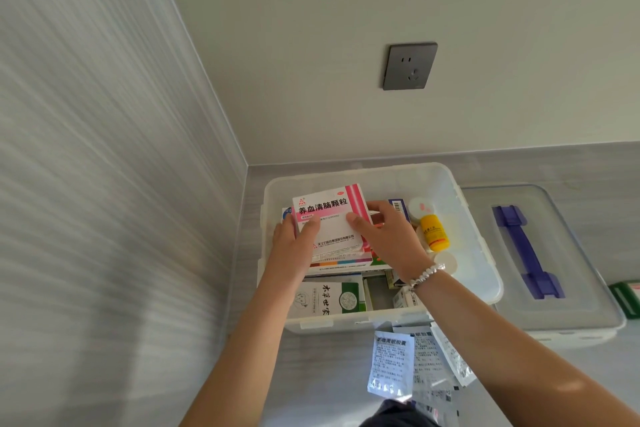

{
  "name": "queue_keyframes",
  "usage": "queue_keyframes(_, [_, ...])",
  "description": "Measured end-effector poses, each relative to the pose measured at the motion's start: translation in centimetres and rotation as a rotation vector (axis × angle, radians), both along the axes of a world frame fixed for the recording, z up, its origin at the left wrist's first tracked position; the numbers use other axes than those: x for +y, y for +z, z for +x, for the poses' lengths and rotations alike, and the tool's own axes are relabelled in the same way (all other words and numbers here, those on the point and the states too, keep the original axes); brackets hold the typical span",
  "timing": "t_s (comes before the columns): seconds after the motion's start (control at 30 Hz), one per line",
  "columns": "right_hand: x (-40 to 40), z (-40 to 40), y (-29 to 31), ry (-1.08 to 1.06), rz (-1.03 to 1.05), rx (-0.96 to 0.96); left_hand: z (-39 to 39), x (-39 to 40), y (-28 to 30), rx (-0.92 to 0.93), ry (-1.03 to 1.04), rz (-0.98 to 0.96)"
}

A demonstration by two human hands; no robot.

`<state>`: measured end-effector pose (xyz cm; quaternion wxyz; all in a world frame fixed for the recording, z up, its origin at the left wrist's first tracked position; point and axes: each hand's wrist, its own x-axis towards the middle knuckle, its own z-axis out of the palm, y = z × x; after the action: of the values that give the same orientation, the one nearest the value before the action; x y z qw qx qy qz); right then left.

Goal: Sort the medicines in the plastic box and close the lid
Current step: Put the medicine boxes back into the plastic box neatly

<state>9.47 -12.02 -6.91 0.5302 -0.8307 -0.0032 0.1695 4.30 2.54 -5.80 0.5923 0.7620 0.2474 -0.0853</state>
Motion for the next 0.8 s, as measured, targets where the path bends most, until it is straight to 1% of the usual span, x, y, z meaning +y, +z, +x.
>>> queue_keyframes(0.13, [-0.4, -0.9, 0.4, 0.012, -0.018, 0.036, -1.1, 0.5, 1.1, -0.003, -0.041, 0.048])
queue_keyframes(0.2, [-0.9, -1.5, 0.4, 0.039, -0.018, 0.093, -2.0, 0.9, 1.9, 0.010, -0.134, 0.092])
queue_keyframes(0.33, [-2.1, -2.5, 0.2, 0.100, -0.070, 0.191, -4.0, 1.1, 2.8, 0.092, -0.396, 0.221])
queue_keyframes(0.43, [-2.7, -2.8, 0.2, 0.164, -0.112, 0.252, -4.8, 0.7, 2.3, 0.115, -0.486, 0.306])
queue_keyframes(0.53, [-2.7, -2.2, 0.5, 0.246, -0.173, 0.268, -4.6, 0.5, 1.8, 0.123, -0.466, 0.377])
queue_keyframes(0.63, [-2.2, -1.9, 0.7, 0.323, -0.275, 0.198, -4.3, 0.2, 1.5, 0.116, -0.396, 0.421])
queue_keyframes(0.7, [-1.9, -2.2, 0.3, 0.304, -0.284, 0.175, -4.3, 0.2, 1.4, 0.098, -0.341, 0.335])
queue_keyframes(0.8, [-1.7, -2.5, 0.0, 0.205, -0.183, 0.146, -4.2, 0.7, 1.6, 0.065, -0.248, 0.166])
